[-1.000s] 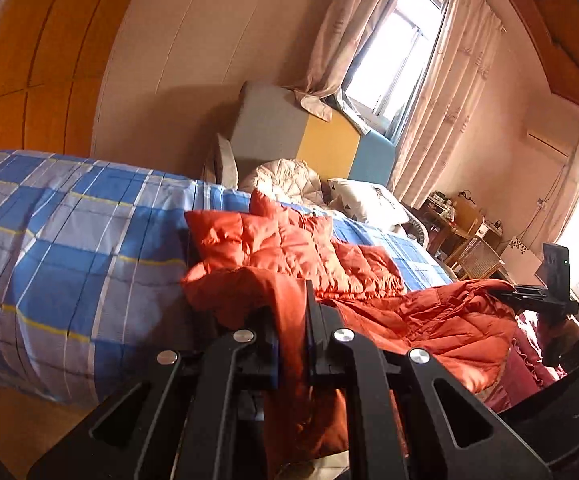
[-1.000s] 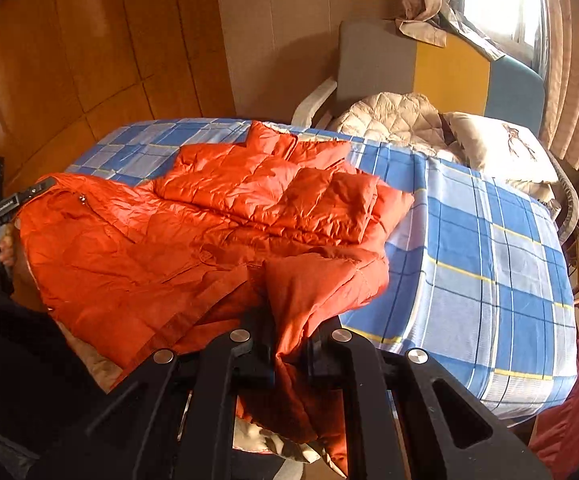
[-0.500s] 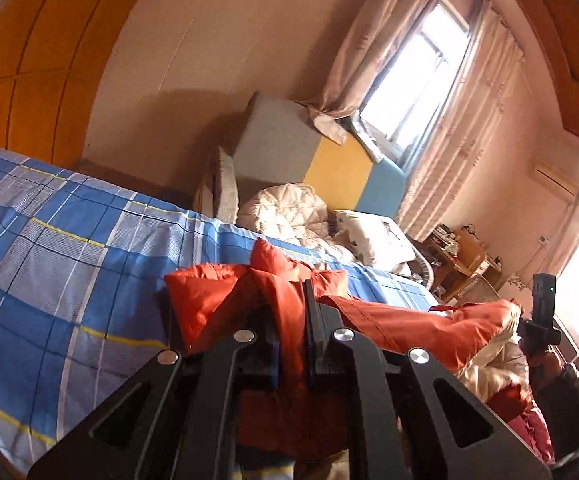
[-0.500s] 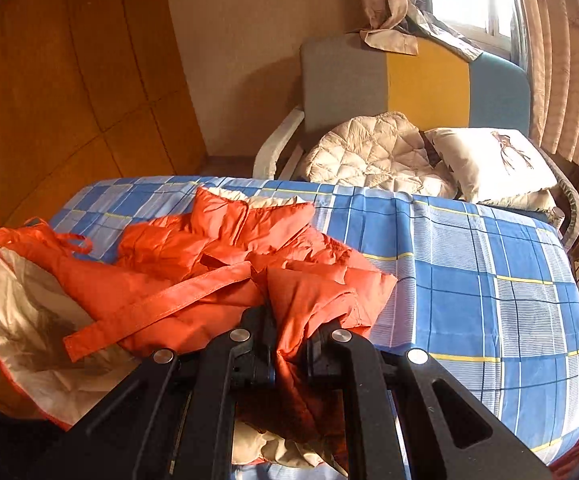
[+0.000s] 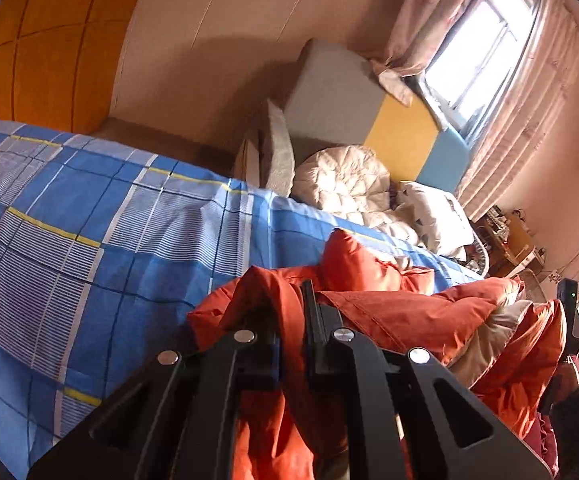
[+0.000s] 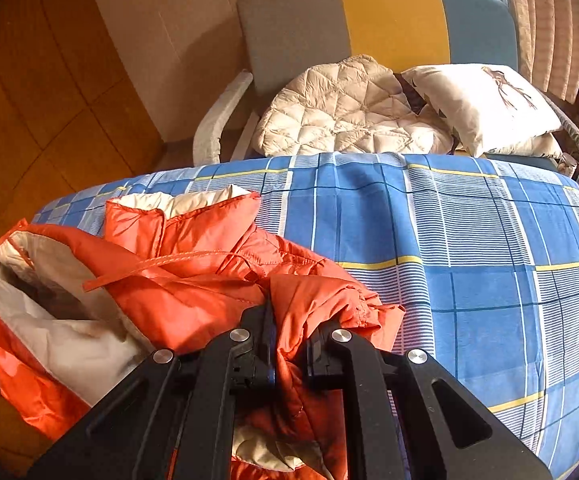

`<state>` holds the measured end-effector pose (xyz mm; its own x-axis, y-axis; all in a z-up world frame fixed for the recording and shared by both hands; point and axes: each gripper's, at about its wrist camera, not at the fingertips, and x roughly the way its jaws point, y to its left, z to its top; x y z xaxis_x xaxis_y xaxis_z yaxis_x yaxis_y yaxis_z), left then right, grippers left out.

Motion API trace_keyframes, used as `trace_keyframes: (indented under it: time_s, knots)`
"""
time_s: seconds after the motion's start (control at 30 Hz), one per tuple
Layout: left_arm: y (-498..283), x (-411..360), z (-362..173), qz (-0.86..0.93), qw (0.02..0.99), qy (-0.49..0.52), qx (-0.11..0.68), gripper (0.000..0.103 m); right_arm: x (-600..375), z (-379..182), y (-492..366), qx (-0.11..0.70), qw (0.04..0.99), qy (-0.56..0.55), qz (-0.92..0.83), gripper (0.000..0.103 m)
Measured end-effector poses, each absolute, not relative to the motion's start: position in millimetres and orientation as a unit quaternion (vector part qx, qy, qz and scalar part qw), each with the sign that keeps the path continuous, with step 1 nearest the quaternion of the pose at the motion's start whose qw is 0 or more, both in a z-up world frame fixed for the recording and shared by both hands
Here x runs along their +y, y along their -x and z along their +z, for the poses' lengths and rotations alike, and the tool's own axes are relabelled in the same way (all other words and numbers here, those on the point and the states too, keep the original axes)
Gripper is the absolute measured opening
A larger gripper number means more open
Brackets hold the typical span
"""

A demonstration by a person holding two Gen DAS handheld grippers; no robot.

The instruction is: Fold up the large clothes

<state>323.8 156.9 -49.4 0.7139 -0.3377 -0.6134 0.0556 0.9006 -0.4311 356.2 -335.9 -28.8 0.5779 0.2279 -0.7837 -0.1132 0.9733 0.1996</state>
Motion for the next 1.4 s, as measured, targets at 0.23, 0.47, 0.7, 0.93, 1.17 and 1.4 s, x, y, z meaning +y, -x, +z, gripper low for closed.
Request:
trace_keyframes:
  time_s: [0.23, 0.47, 0.7, 0.93, 1.17, 1.4]
  knots:
    - [-357.8, 150.4, -70.9, -0.082, 0.897, 0.188, 0.392, 0.008, -333.8, -49.1, -383.9, 0.465, 0.879, -0.077, 0.066, 0.01]
    - [-368.4, 148.0, -76.0, -0.064, 0.89, 0.193, 0.408, 0.016, -342.9, -53.1, -397.8, 0.476, 0.865, -0.152, 0.058, 0.035]
    - [-364.6, 149.9, -62.2, -0.071, 0.888, 0.206, 0.404, 0.048, -346.6, -30.1, -401.9, 0.464, 0.861, -0.195, 0.07, 0.075]
    - [-365.2, 143.5, -43.9, -0.085, 0.89, 0.214, 0.393, 0.071, -350.8, 2.0, -393.0, 0.423, 0.881, -0.203, 0.061, 0.091]
    - [-354.6, 154.9, -18.7, -0.092, 0.898, 0.243, 0.356, 0.101, -364.3, -1.4, -371.4, 0.422, 0.889, -0.175, 0.031, 0.091]
    - [-327.4, 161.1, -22.7, -0.092, 0.909, 0.173, 0.367, 0.099, -355.6, -43.2, -370.0, 0.457, 0.882, -0.115, 0.018, 0.091]
